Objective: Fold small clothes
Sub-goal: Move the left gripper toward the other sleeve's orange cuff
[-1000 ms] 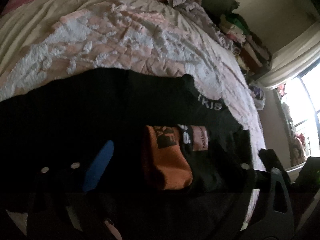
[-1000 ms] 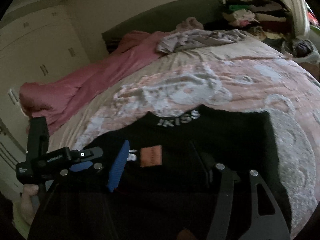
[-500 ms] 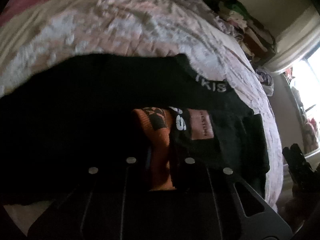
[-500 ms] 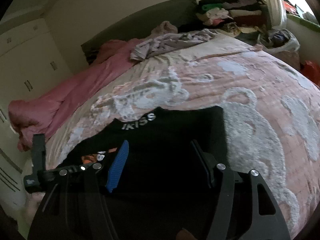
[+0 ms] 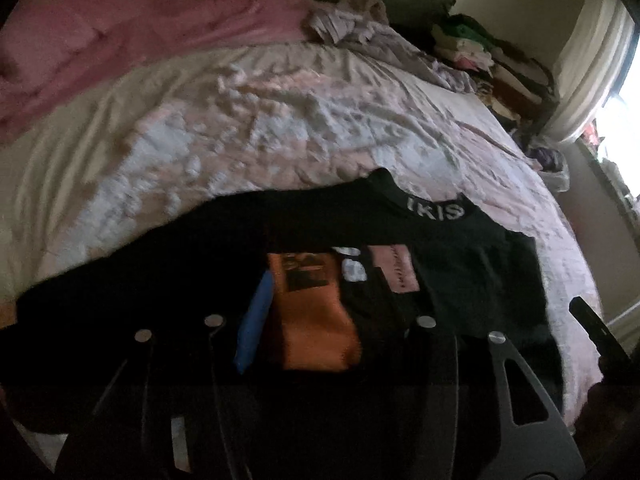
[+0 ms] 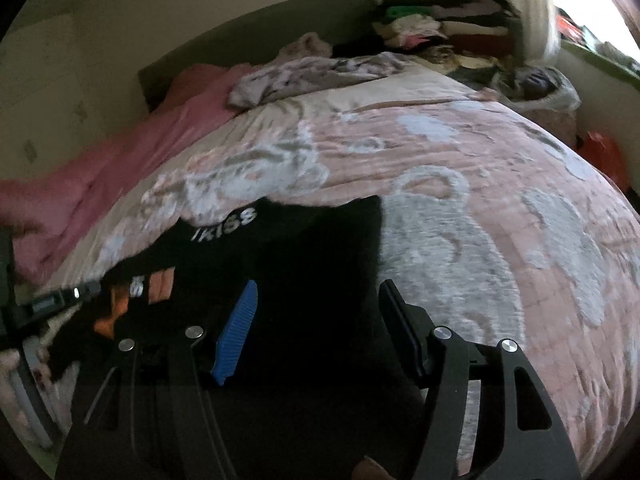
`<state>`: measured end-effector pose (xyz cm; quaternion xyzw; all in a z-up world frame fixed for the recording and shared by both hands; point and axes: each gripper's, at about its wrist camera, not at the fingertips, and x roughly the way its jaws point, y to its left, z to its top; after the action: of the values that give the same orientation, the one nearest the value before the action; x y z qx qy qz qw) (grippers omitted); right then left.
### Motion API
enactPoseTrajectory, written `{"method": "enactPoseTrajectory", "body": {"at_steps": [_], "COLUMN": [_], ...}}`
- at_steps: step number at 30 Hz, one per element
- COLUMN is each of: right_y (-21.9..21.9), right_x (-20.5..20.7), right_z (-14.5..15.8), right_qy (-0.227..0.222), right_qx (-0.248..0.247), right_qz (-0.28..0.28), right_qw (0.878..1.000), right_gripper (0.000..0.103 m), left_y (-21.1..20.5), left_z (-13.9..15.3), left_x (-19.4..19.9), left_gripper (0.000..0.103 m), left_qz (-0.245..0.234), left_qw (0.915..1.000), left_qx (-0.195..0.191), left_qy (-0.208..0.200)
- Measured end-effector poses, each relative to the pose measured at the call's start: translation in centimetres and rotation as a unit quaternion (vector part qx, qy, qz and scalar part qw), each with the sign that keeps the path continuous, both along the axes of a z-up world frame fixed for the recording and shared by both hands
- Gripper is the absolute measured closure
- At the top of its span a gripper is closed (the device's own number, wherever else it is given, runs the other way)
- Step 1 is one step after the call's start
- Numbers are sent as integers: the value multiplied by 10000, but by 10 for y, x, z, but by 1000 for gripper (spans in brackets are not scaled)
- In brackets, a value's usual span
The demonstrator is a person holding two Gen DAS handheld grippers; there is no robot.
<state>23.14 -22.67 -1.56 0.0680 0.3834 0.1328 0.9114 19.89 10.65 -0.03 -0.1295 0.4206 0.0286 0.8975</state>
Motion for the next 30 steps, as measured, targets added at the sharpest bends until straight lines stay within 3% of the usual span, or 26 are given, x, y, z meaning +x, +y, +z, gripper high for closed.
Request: {"method": "enactPoseTrajectory", "body": {"at_steps": [3, 8, 12, 14, 18, 20, 25, 30], "right_y": [19, 47, 49, 43, 39, 40, 52, 68], "right_x": [1, 4, 15, 20, 13, 5, -11, -28], "right_z": [-8, -24, -47, -57, -45, -35, -11, 7], "right_qy": [116, 343, 787, 945, 817, 648, 341, 133], "right_qx": [-146, -501, -906, -820, -537, -463, -358, -298], "right_qz": [305, 682, 458, 360, 427, 485, 727, 939], "right_qw": [9994, 9958, 9917, 9915, 9943, 9956, 9961, 9950], "right_gripper": [41, 41, 38, 38, 32, 29, 19, 9], "left_y": [-7, -25, -32, -30, -22, -21, -17, -11], "left_z": [3, -15, -47, -54, -45, -37, -22, -7], "left_x": [-3, 1, 8, 7, -2, -9, -23, -41], "left_gripper": [63, 63, 61, 59, 56, 55, 44, 26], "left_qz": [-126, -389, -442, -430, -370, -363, -252, -112], "left_qw": [9998, 9980, 9945, 9945, 9969, 9972, 9974, 9968], "left_qx": [177, 419, 635, 626, 366, 443, 582, 777], "left_qy": [-47, 253, 703, 715, 590, 477, 335, 162]}}
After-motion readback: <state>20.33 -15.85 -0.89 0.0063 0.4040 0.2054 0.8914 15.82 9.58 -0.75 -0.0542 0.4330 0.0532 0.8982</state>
